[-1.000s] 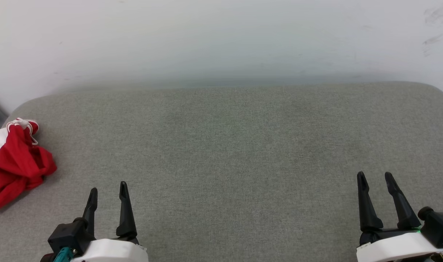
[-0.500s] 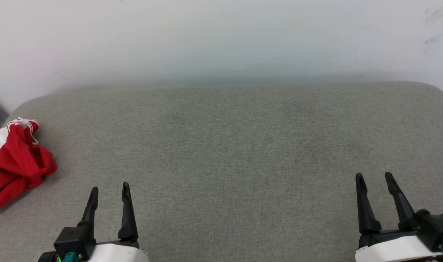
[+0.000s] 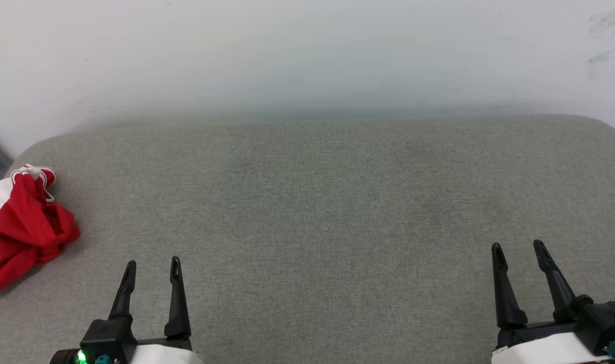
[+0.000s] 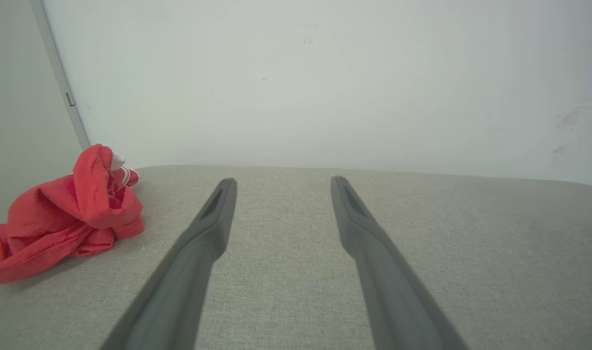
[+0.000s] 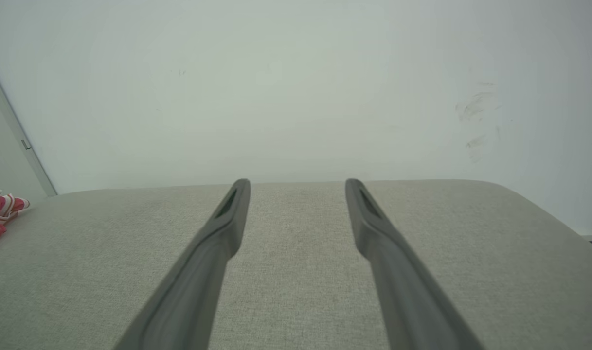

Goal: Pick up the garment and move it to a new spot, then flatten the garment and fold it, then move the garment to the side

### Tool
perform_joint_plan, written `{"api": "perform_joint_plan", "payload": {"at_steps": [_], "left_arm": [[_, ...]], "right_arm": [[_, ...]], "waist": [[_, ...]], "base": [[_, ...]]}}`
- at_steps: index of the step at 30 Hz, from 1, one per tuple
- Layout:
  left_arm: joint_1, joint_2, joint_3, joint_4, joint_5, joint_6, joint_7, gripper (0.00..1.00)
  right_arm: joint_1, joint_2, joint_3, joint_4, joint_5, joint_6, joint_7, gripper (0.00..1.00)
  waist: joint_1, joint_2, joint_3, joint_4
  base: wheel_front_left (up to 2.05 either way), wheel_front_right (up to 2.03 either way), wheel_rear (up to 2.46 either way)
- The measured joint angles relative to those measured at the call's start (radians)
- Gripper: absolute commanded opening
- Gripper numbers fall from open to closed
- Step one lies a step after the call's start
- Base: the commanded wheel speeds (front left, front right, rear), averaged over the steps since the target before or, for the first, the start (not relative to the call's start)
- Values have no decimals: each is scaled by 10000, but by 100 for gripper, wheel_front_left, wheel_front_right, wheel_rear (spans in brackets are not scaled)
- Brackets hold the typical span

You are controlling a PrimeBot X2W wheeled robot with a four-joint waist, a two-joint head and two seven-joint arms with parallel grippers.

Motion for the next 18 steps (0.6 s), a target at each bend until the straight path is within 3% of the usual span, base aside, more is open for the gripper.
{"api": "perform_joint_plan", "payload": {"at_steps": [18], "left_arm": [[34,-6,58,194,-77,-42,-71,100]], "right_arm": [[81,-4,12,73,244,2,-79,100]], "waist": [[0,0,-64,-63]], "base": [[0,0,0]]}}
